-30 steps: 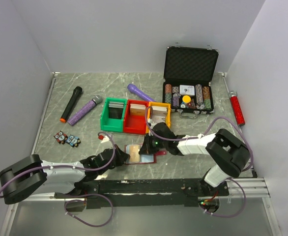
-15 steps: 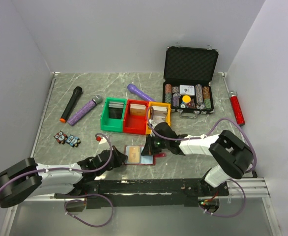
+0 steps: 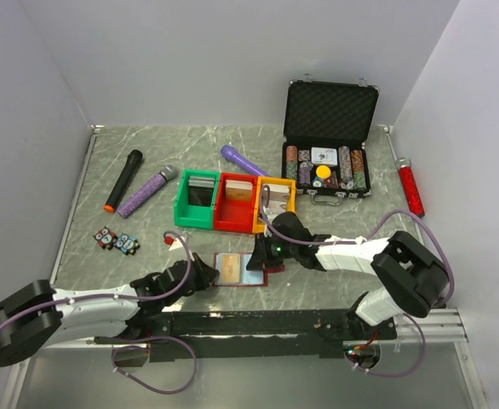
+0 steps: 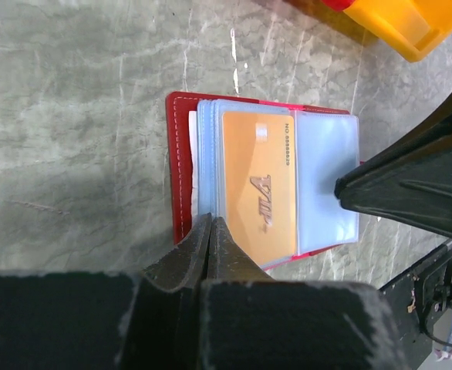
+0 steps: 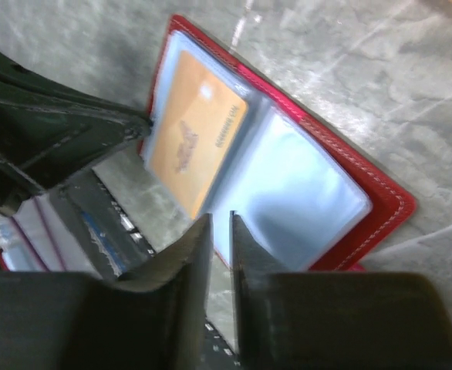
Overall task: Take the credit cards out of the card holder
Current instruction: Remove the credit card from the card holder.
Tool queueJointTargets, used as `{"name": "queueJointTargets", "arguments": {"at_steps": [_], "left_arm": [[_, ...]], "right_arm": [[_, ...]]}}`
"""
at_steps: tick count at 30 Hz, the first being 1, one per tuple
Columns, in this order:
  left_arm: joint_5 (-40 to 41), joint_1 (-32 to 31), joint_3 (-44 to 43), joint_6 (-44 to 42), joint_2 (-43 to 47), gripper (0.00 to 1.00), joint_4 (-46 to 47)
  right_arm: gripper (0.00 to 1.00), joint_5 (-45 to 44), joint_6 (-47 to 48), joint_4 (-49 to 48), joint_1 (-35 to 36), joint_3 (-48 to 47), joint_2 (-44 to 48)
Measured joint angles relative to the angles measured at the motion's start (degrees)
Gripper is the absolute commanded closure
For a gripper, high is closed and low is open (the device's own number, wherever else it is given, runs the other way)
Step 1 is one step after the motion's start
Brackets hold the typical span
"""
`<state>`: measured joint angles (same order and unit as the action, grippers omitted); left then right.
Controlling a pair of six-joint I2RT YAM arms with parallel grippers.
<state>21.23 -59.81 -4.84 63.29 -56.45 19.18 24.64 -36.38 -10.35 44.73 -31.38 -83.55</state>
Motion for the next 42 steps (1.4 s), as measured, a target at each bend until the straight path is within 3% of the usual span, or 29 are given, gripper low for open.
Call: {"name": "queueJointTargets", "arguments": {"at_steps": [8, 10, 15, 16, 24, 30, 33, 42], "left_arm": [[0.68, 0.00, -2.40, -3.04, 7.54, 0.99, -6.01], [0.52, 0.00, -3.72, -4.00, 7.17, 0.99, -5.66], [-0.42, 0.00, -5.11, -5.46, 0.98, 0.99, -2.93], [-0.55, 0.00, -5.18, -5.55, -0.52, 0.99, -2.69], [-0.59, 0.00, -5.18, -5.60, -3.67, 0.99, -1.84], [-0.52, 0.28, -5.16, -5.64, -2.40, 0.99, -1.29], [-0.52, 0.55, -5.16, -5.62, -2.71, 0.99, -1.18], [-0.39, 0.90, -5.16, -5.57, -5.14, 0.99, -0.90]], "right_arm": [[0.34, -0.22, 1.14, -0.57, 0.00, 0.02, 4.39], [0.24, -0.90, 2.16, -0.33, 0.31, -0.02, 5.11], [0.10, -3.65, 5.49, 2.12, 2.25, -0.85, 5.79], [0.00, -4.96, 6.08, 2.95, 3.02, -1.18, 6.10], [0.00, -16.06, 4.26, 3.82, 4.92, 0.74, 14.95], [0.00, -13.25, 3.82, -2.19, 3.58, 4.37, 17.59], [0.08, -9.77, 2.89, -4.85, 3.54, 4.31, 14.60], [0.47, -0.04, -0.17, -11.10, 3.54, 3.56, 7.32]]}}
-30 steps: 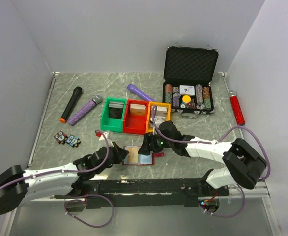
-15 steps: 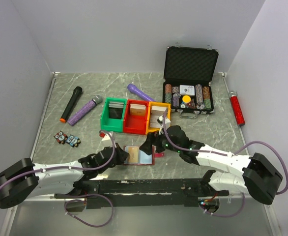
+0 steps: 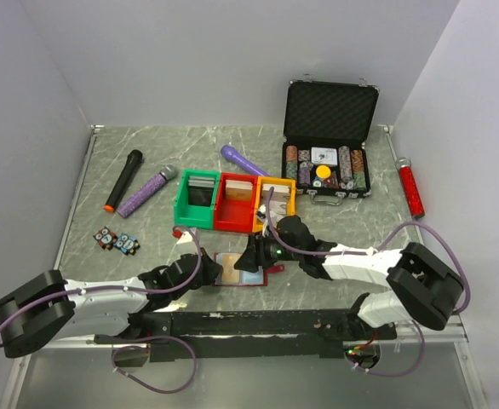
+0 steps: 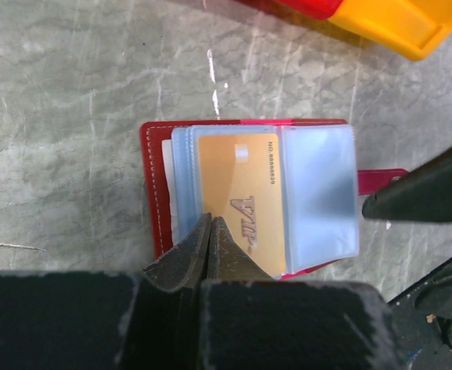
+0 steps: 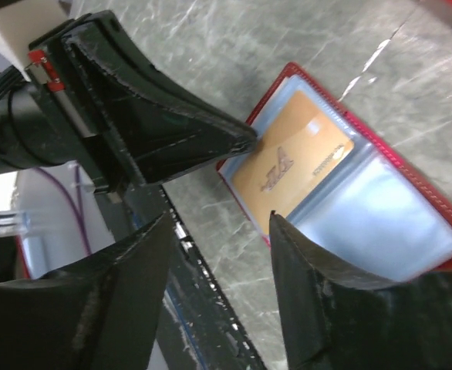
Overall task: Take the credit cards out of the card holder
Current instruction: Remove the credit card from the card holder.
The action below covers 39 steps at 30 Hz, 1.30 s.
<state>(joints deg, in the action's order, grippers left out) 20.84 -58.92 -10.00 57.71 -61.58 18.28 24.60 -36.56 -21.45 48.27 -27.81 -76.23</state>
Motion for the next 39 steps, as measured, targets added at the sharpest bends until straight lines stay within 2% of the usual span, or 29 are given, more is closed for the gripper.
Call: {"name": "queueJointTargets", "arguments": {"at_steps": [6, 14, 39], "left_arm": [[0.00, 0.24, 0.04, 0.17, -1.95, 0.99, 1.97], [-0.02, 0.37, 0.04, 0.20, -3.96, 0.99, 4.68], [-0.35, 0.50, 1.42, 2.60, -4.52, 0.99, 7.63]], "right_arm": [[0.48, 2.47, -1.60, -2.12, 0.00, -0.26, -3.50], [0.41, 0.76, -1.99, -0.28, -0.02, -0.61, -4.70], [0.51, -0.98, -4.55, -1.27, -1.07, -1.53, -11.02]]}}
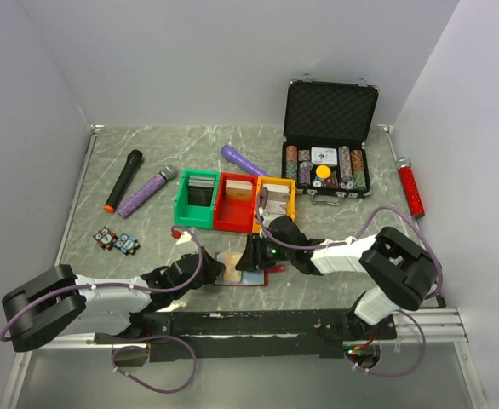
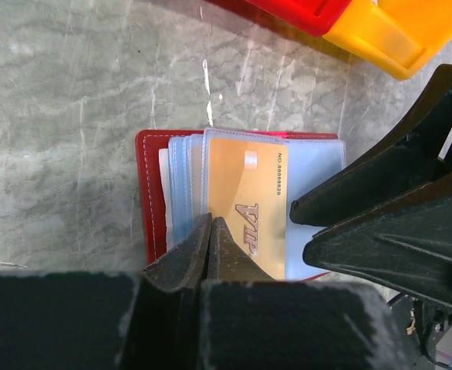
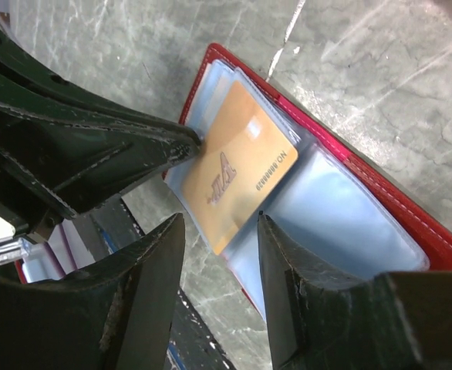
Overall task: Take the credit cards out of the card holder
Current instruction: Remove the credit card from the card holder.
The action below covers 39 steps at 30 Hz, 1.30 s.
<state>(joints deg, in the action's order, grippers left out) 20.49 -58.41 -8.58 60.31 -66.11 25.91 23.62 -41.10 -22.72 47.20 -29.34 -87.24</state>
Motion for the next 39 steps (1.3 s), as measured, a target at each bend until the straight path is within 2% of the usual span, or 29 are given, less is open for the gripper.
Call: {"name": "queueJointTargets", "arguments": {"at_steps": [11, 27, 34, 39], "left_arm": [[-0.31, 0.02, 0.98, 0.92, -0.26, 0.99, 2.10], [-0.31, 0.02, 1.66, 1.81, 0.02, 0.99, 2.80], [-0.31, 0.02, 1.73, 1.90, 0.00, 0.99, 2.97], [-0.37, 0.02, 1.73, 1.90, -0.11, 0.99, 3.06]], "right_arm": [[0.55, 0.04, -0.96, -0.72, -0.22, -0.90, -1.53], [0.52, 0.04, -1.07, -0.72, -0.87, -0.31, -1.51], [0.61, 0.52, -1.03, -0.76, -0.90, -0.31, -1.51], [0.63, 1.42, -1.05, -1.27, -1.25, -0.31, -1.51]]}}
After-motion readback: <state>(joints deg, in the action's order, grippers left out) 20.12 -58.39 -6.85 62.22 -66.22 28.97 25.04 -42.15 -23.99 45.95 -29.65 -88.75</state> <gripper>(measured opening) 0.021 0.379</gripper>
